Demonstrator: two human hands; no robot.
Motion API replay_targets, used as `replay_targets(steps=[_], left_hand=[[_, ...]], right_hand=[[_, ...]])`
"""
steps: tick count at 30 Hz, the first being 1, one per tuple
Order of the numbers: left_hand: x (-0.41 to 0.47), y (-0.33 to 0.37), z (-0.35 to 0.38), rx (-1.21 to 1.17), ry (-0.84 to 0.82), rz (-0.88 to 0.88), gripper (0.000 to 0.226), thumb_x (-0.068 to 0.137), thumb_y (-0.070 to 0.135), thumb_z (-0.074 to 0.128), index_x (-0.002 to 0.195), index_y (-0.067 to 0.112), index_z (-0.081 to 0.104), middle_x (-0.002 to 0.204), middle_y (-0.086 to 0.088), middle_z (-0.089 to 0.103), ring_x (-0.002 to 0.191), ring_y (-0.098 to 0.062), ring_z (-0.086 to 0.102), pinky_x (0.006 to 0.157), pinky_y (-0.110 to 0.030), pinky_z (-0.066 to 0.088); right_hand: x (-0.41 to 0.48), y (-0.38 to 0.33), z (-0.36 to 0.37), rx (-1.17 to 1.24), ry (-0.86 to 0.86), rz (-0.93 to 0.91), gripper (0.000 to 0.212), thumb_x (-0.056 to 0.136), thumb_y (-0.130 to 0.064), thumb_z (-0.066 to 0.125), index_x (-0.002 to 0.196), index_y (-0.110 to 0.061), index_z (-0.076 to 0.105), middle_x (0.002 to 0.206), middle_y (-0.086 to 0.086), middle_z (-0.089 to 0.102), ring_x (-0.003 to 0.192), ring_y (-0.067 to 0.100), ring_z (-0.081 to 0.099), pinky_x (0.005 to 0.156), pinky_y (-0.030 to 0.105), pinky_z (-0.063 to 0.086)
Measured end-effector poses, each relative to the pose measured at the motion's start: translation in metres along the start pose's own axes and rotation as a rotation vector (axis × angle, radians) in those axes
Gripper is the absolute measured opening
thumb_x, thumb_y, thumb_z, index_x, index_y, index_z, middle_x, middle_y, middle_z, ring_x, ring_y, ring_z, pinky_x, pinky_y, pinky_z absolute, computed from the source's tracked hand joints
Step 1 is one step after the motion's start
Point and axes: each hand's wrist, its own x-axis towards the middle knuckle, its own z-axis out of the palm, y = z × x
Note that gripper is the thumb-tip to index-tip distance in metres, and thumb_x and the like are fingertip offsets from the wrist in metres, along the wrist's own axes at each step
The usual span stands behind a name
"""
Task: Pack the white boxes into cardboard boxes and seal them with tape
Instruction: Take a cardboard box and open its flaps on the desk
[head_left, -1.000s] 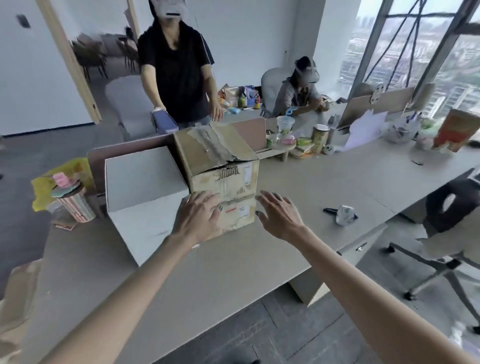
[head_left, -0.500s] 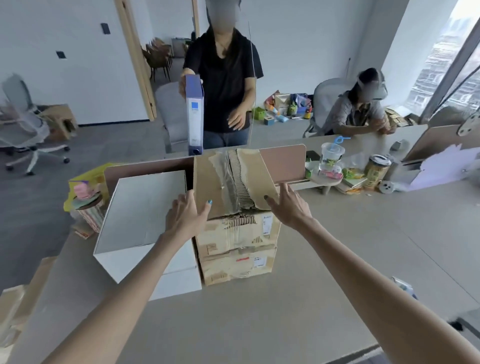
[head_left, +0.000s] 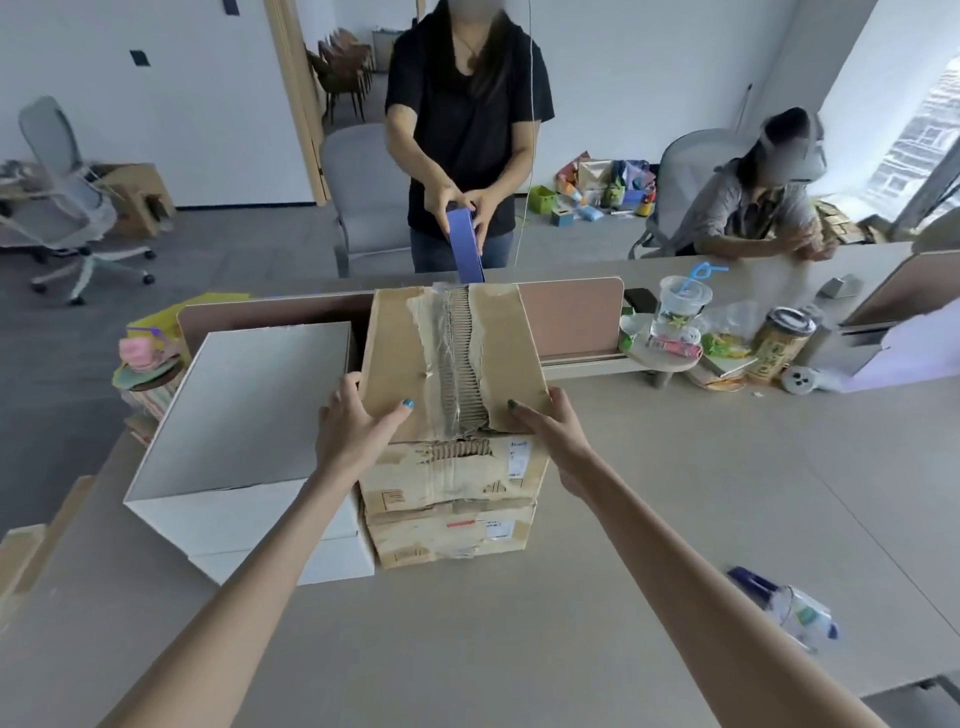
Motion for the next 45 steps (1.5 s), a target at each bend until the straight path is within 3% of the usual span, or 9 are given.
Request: replay_targets(steps=[4, 10, 14, 18, 25, 29, 32, 36, 45], left_hand=[[-0.014, 0.013, 0.007, -0.115, 0.046, 0.05, 0.066, 0.08, 0.046, 0.075, 0.133, 0.025, 0.041, 0.134, -0.002, 0.048, 0.119, -0.027, 0.042, 0.092, -0.039, 0.04], [-0.044, 0.054, 0.037, -0.235, 0.043, 0.106, 0.073, 0.064, 0.058, 0.073, 0.126, 0.035, 0.042, 0.126, 0.006, 0.054, 0.113, -0.018, 0.052, 0.096, -0.044, 0.048], [-0.07, 0.099, 0.074, -0.252, 0.075, 0.162, 0.07, 0.074, 0.042, 0.081, 0.133, 0.027, 0.045, 0.127, 0.008, 0.049, 0.107, -0.007, 0.045, 0.087, -0.01, 0.039], [-0.102, 0.138, 0.125, -0.414, -0.01, 0.166, 0.07, 0.071, 0.043, 0.081, 0.129, 0.034, 0.043, 0.132, 0.005, 0.049, 0.113, -0.016, 0.058, 0.095, -0.038, 0.052], [-0.143, 0.17, 0.2, -0.383, -0.049, 0.097, 0.071, 0.063, 0.064, 0.079, 0.12, 0.055, 0.038, 0.136, 0.009, 0.048, 0.12, -0.018, 0.054, 0.099, -0.045, 0.048], [-0.155, 0.168, 0.234, -0.352, -0.129, 0.032, 0.078, 0.076, 0.046, 0.079, 0.139, 0.043, 0.033, 0.14, 0.017, 0.034, 0.121, -0.004, 0.045, 0.104, -0.036, 0.041], [-0.155, 0.154, 0.253, -0.303, -0.222, -0.073, 0.086, 0.072, 0.051, 0.077, 0.142, 0.046, 0.028, 0.147, 0.011, 0.036, 0.129, -0.016, 0.044, 0.104, -0.04, 0.041], [-0.16, 0.133, 0.276, -0.315, -0.292, -0.13, 0.079, 0.088, 0.024, 0.074, 0.15, 0.033, 0.025, 0.143, 0.011, 0.037, 0.121, -0.005, 0.04, 0.084, -0.014, 0.035], [-0.175, 0.106, 0.303, -0.31, -0.298, -0.188, 0.082, 0.088, 0.018, 0.073, 0.152, 0.028, 0.022, 0.144, 0.017, 0.029, 0.129, -0.002, 0.031, 0.1, -0.02, 0.028]], right_hand=[[-0.005, 0.002, -0.021, 0.054, 0.016, -0.023, 0.044, 0.09, -0.016, 0.069, 0.127, -0.01, 0.047, 0.122, 0.016, 0.061, 0.109, 0.029, 0.061, 0.099, 0.045, 0.05], [-0.015, -0.005, -0.083, 0.126, 0.017, -0.101, 0.043, 0.09, -0.01, 0.067, 0.129, -0.01, 0.047, 0.118, 0.013, 0.061, 0.102, 0.021, 0.061, 0.094, 0.039, 0.052], [-0.019, -0.008, -0.145, 0.157, -0.001, -0.136, 0.044, 0.091, -0.01, 0.067, 0.13, -0.012, 0.046, 0.121, 0.013, 0.06, 0.111, 0.027, 0.061, 0.098, 0.043, 0.052], [-0.021, -0.008, -0.221, 0.145, -0.007, -0.164, 0.048, 0.09, -0.011, 0.068, 0.133, -0.015, 0.046, 0.126, 0.013, 0.06, 0.118, 0.031, 0.058, 0.101, 0.047, 0.049], [-0.024, 0.011, -0.316, 0.112, -0.036, -0.13, 0.047, 0.091, -0.01, 0.066, 0.133, -0.017, 0.045, 0.122, 0.011, 0.057, 0.115, 0.029, 0.058, 0.098, 0.046, 0.051], [-0.019, 0.039, -0.34, 0.095, -0.034, -0.056, 0.042, 0.091, -0.012, 0.065, 0.127, -0.02, 0.044, 0.114, 0.004, 0.056, 0.108, 0.026, 0.059, 0.094, 0.044, 0.053], [-0.012, 0.062, -0.349, 0.067, -0.043, -0.004, 0.046, 0.091, -0.012, 0.066, 0.13, -0.018, 0.043, 0.115, 0.002, 0.056, 0.102, 0.018, 0.059, 0.085, 0.03, 0.056], [-0.003, 0.092, -0.351, 0.039, -0.063, 0.052, 0.047, 0.092, -0.011, 0.065, 0.131, -0.017, 0.041, 0.114, -0.001, 0.057, 0.096, 0.009, 0.06, 0.072, 0.015, 0.053], [0.007, 0.137, -0.351, -0.072, -0.118, 0.1, 0.047, 0.092, -0.005, 0.063, 0.131, -0.014, 0.037, 0.118, 0.0, 0.056, 0.095, 0.002, 0.06, 0.074, 0.015, 0.052]])
